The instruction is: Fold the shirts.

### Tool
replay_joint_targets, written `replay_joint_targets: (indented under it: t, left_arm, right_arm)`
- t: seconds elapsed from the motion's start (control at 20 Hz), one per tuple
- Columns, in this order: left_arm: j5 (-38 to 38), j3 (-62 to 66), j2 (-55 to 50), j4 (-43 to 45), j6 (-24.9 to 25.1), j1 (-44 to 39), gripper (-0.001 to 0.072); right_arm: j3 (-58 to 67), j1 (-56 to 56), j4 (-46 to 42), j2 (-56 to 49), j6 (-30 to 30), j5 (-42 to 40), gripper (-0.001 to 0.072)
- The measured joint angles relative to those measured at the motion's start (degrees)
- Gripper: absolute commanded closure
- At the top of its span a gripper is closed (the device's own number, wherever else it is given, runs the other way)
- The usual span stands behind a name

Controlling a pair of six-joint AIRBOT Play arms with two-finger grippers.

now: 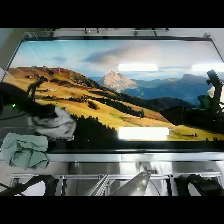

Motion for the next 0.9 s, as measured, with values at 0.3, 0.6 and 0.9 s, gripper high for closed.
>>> replay_joint_targets:
  t: [0.3, 0.6, 0.9]
  left_arm:
    - [2.0, 27.5, -7.2, -11.4, 3.9, -25.4, 0.0678]
    - [3.1, 39.0, -18.6, -6.5, 3.8, -39.2, 0.0411]
    - [11.1, 40.0, -22.8, -4.8, -1.4, -36.7, -0.0013]
  right_arm:
    - [0.0, 0.0, 0.0, 0.0, 0.0, 0.0, 0.0697]
    - [0.0, 0.0, 0.0, 0.0, 0.0, 0.1, 0.0697]
    - [0.0, 0.0, 0.0, -0.1, 0.0, -0.9, 0.0697]
